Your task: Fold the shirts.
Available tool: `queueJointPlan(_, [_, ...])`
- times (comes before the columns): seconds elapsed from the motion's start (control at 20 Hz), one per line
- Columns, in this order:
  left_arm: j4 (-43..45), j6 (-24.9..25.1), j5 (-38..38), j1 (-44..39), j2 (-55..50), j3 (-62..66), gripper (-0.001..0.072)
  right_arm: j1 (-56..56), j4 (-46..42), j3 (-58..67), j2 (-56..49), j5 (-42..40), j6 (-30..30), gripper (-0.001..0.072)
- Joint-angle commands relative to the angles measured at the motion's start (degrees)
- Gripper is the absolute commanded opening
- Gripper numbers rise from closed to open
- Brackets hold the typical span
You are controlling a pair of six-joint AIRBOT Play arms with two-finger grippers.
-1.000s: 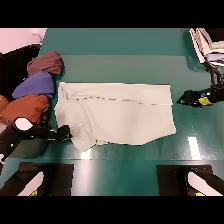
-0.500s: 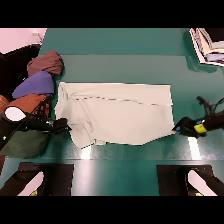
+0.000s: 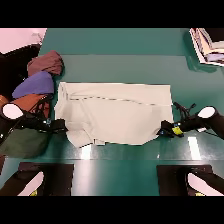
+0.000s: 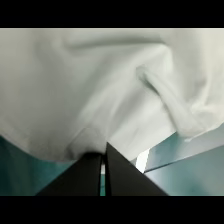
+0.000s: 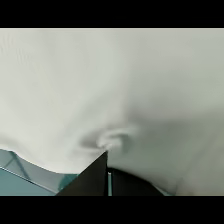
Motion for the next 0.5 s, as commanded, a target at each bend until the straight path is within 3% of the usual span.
queueJointPlan(0.0, [7.6, -0.6, -8.1, 0.0, 0.1, 3.9, 0.0023, 3.4, -5.8, 5.0, 0.7, 4.6, 0.5, 0.0018])
queueJointPlan(0.25, [9.0, -3.0, -18.4, 0.0, 7.2, 12.8, 0.0023, 3.4, -18.8, 9.3, 15.1, 21.4, 1.0, 0.0018])
queueJointPlan(0.35, [9.0, -3.6, -21.7, 0.0, 8.5, 17.1, 0.0023, 3.4, -21.0, 10.6, 20.5, 22.7, 1.3, 0.0017])
queueJointPlan(0.45, [8.6, -3.6, -18.9, 0.0, 8.3, 20.1, 0.0023, 3.4, -21.1, 13.1, 21.3, 21.1, 1.3, 0.0017])
